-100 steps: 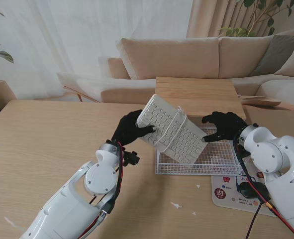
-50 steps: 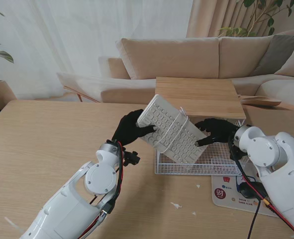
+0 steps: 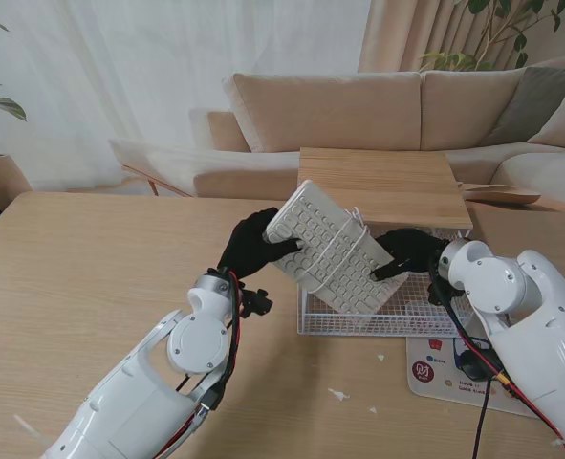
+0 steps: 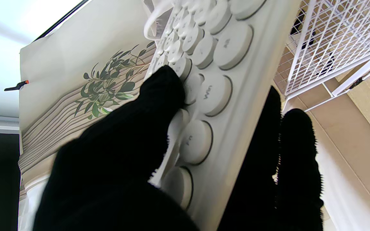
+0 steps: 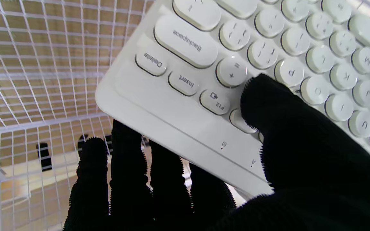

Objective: Unroll the mouse pad and set up the keyboard and mouse from the tabletop organizer

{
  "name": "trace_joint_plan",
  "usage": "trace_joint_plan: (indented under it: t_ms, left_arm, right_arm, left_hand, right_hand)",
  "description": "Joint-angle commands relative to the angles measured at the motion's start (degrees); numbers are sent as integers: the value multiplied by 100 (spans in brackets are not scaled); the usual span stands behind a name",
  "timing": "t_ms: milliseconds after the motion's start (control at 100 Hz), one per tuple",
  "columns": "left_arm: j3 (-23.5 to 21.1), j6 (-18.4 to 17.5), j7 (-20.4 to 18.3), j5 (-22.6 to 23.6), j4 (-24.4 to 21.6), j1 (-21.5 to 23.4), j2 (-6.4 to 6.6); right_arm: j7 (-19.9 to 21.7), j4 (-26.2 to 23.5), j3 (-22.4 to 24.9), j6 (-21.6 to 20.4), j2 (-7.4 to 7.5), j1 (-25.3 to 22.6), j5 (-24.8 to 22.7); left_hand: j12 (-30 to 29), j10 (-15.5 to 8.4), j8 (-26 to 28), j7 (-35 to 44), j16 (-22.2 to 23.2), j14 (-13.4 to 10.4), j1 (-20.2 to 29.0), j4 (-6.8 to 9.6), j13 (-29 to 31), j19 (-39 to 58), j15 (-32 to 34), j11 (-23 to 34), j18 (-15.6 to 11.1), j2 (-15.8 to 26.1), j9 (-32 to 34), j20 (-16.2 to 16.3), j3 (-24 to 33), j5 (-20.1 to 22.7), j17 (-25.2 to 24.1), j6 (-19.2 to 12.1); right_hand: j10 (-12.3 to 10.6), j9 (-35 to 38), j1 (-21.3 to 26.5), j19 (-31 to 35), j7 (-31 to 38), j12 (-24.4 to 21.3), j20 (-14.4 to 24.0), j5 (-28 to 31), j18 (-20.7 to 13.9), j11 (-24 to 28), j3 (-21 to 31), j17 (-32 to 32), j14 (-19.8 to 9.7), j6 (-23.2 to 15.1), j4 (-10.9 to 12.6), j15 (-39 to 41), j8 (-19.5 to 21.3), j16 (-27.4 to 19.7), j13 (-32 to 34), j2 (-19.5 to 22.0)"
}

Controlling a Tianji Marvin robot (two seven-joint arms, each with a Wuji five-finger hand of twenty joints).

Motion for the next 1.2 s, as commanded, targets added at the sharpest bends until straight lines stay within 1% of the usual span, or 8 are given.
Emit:
trace_joint_plan:
  t_ms: [0, 70, 280, 450, 740, 830, 920, 1190]
  left_arm:
    - [-29, 2, -33, 14, -45, -5, -26]
    - [-41, 21, -26, -32, -75, 8, -33]
    - [-46, 44, -34, -59, -132, 12, -32]
    - [-98, 82, -86, 5, -208, 41, 3]
    - [-142, 130, 59, -14, -184, 29, -40]
    - [-145, 166, 121, -33, -188, 29, -60]
    - [-148, 199, 122, 15, -188, 12, -54]
    - [-230, 211, 102, 96, -223, 49, -21]
  right_arm:
    - [-39, -13, -27, 37, -124, -33, 57]
    - [-183, -16, -34, 36, -154, -39, 82]
    - [-359, -260, 108, 15, -184, -146, -4]
    - [-274, -482, 252, 3, -173, -205, 86]
    - [-198, -761, 377, -59, -161, -230, 158]
    - [-163, -877, 447, -89, -151, -254, 129]
    - [-178, -991, 497, -107, -155, -264, 140]
    - [-134, -1239, 558, -146, -144, -259, 42]
  left_hand:
    - [54, -398, 247, 685, 52, -302, 695, 140, 80, 57, -35, 97, -270, 573, 117, -58, 946, 47, -39, -875]
    - [42, -383, 230, 673, 46, -292, 709, 149, 44, 42, -54, 76, -279, 590, 97, -63, 930, 33, -70, -868]
    - [-8, -336, 158, 628, 32, -222, 738, 194, -17, 69, -80, 22, -216, 627, 67, -40, 826, 11, -146, -827]
    - [-82, -293, 54, 568, 6, -165, 748, 246, -73, 84, -101, -34, -160, 666, 36, -9, 716, 4, -247, -802]
    - [-238, -205, -249, 465, -95, -31, 824, 391, -319, 20, -157, -146, -186, 762, -94, 52, 418, -24, -624, -734]
    - [-322, -168, -394, 398, -154, 9, 819, 445, -412, -72, -160, -184, 28, 811, -146, 92, 284, -13, -1053, -761]
    - [-392, -250, -500, 348, -227, 3, 783, 475, -463, -174, -186, -219, 193, 839, -157, 101, 197, -1, -1265, -790]
    - [-492, -214, -736, 234, -305, 44, 758, 537, -603, -243, -207, -275, 277, 871, -218, 119, 39, 37, -1422, -781]
  right_hand:
    - [-137, 788, 1029, 288, 959, 362, -67, 228, 133, 725, 396, 66, -358, -397, -29, 597, -403, 230, 573, 105]
    - [-53, 1121, 1206, 416, 1147, 405, -79, 523, 158, 798, 563, 120, -340, -447, -63, 736, -446, 279, 816, 104]
    - [149, 1174, 1300, 647, 1240, 552, -138, 561, 194, 835, 756, 149, -201, -293, -107, 894, -376, 364, 857, 155]
    - [295, 1195, 1376, 696, 1251, 670, -210, 591, 185, 846, 911, 121, -108, -128, -89, 1000, -273, 426, 847, 90]
    - [550, 1375, 1383, 935, 1244, 770, -234, 746, 203, 811, 1334, 305, 76, 113, -106, 1195, -222, 540, 975, -230]
    - [582, 1407, 1394, 1001, 1251, 779, -218, 774, 208, 814, 1367, 337, 91, 117, -103, 1221, -217, 552, 1009, -278]
    - [616, 1432, 1403, 1050, 1255, 787, -214, 805, 206, 815, 1417, 352, 122, 156, -98, 1251, -216, 570, 1021, -331]
    - [662, 1481, 1377, 1161, 1260, 816, -264, 827, 169, 833, 1548, 425, 143, 191, -103, 1324, -197, 619, 1076, -402]
